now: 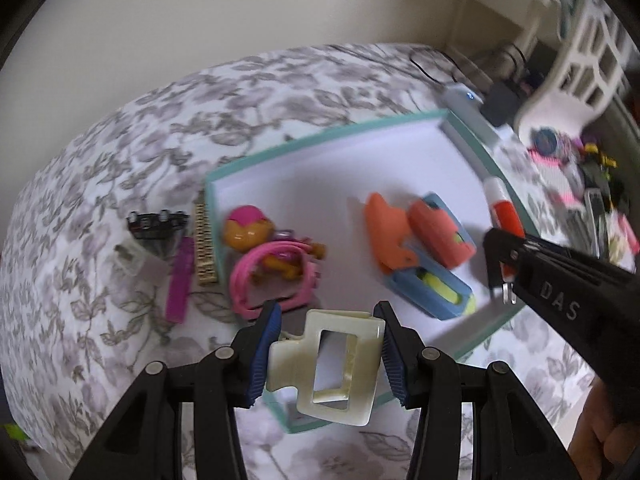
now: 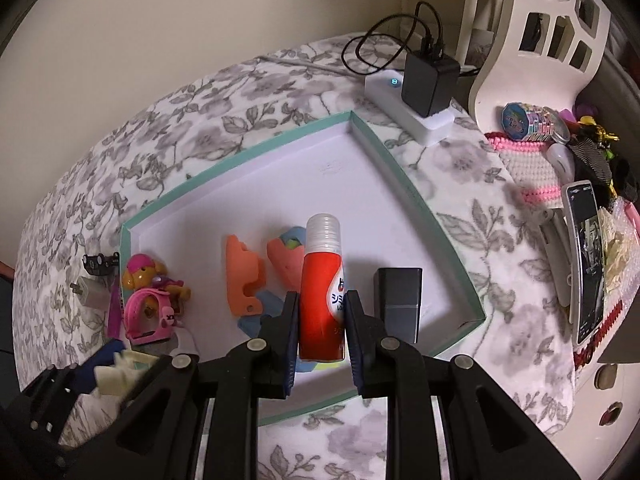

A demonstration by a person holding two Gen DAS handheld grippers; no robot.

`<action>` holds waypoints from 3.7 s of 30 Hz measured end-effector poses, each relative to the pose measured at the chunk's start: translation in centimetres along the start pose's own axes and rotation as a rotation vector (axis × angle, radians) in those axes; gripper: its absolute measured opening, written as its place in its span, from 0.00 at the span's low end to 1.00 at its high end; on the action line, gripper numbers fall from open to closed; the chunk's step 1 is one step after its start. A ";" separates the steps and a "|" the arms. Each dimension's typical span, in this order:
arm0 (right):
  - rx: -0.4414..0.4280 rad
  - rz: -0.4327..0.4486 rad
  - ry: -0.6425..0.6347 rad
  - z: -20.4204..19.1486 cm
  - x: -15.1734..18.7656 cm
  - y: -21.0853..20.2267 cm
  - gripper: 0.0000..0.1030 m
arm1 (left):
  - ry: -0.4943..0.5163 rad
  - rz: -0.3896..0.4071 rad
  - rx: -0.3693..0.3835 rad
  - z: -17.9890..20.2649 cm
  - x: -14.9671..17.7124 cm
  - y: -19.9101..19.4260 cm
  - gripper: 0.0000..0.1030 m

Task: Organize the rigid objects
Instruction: 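Carry the cream clip and red glue bottle into the tray and open both grippers, then move both grippers out of the tray back over the remaining objects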

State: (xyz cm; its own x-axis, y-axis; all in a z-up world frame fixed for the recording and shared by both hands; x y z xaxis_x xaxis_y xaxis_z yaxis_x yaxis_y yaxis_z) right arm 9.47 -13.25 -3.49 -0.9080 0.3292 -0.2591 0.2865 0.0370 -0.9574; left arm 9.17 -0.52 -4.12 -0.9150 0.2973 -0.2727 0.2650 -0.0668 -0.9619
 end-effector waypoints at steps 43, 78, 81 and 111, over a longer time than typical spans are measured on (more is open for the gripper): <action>0.003 -0.030 -0.008 -0.2 0.3 1.3 0.44 | -0.232 -0.013 0.014 -5.6 -0.2 0.6 0.81; -0.172 0.096 -0.228 -10.0 1.6 0.2 0.79 | -0.812 0.061 -0.057 -24.7 5.7 -0.6 1.00; -0.171 0.095 -0.252 -11.4 2.0 0.4 0.79 | -0.838 0.076 -0.064 -26.1 6.3 -1.0 1.00; -0.156 0.039 -0.353 -19.7 0.0 3.2 0.79 | -0.753 0.139 0.026 -27.2 1.0 0.7 1.00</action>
State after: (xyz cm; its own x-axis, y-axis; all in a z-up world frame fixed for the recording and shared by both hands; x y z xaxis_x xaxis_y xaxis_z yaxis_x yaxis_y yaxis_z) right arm 16.43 5.46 -4.00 -0.9372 -0.0111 -0.3487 0.3410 0.1827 -0.9221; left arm 16.67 25.65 -4.61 -0.8366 -0.4441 -0.3208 0.3942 -0.0813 -0.9154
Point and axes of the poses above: each gripper's, at about its wrist camera, not at the fingertips, and y roughly the way its jaws point, z to its right, x to its underside, the point moved 5 cm from there along y, roughly the way its jaws point, and after that the axes turned 5 degrees about -z, right-handed, at the moved point
